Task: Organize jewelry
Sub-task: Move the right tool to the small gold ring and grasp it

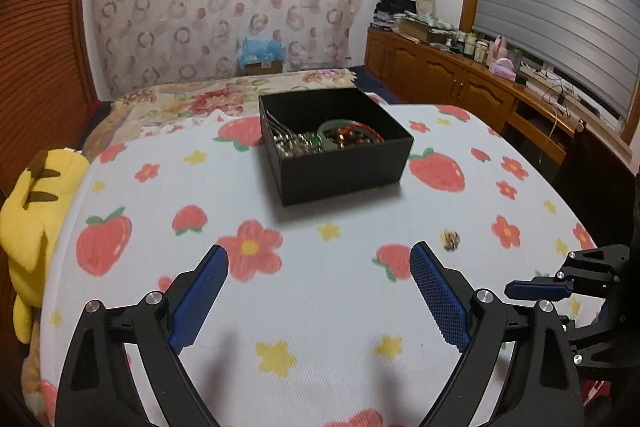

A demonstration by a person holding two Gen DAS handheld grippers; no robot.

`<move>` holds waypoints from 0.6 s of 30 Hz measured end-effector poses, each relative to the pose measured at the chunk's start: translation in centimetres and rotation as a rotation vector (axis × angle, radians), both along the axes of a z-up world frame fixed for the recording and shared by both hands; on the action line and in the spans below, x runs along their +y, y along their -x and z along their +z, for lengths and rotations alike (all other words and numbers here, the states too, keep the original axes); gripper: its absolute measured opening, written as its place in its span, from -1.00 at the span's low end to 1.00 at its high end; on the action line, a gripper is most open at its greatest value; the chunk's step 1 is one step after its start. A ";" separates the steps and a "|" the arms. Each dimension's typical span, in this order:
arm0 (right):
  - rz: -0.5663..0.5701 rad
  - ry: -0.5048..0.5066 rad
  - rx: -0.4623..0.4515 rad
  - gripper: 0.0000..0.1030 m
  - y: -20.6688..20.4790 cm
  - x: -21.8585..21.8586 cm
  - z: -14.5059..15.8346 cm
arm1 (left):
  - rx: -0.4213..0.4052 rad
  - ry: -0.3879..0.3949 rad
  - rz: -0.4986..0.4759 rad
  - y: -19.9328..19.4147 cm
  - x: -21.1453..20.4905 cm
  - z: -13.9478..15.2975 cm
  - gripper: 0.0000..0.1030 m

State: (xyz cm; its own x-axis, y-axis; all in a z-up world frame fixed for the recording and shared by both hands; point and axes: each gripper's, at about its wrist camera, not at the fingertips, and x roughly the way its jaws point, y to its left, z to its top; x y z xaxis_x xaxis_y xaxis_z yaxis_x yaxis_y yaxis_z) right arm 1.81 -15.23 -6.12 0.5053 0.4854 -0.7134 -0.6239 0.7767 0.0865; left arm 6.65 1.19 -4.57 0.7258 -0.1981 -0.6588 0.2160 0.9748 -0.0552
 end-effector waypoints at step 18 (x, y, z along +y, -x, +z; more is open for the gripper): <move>0.000 0.088 0.003 -0.78 -0.5 -0.3 -0.5 | 0.067 0.002 -0.060 0.2 -2.3 -2.0 0.72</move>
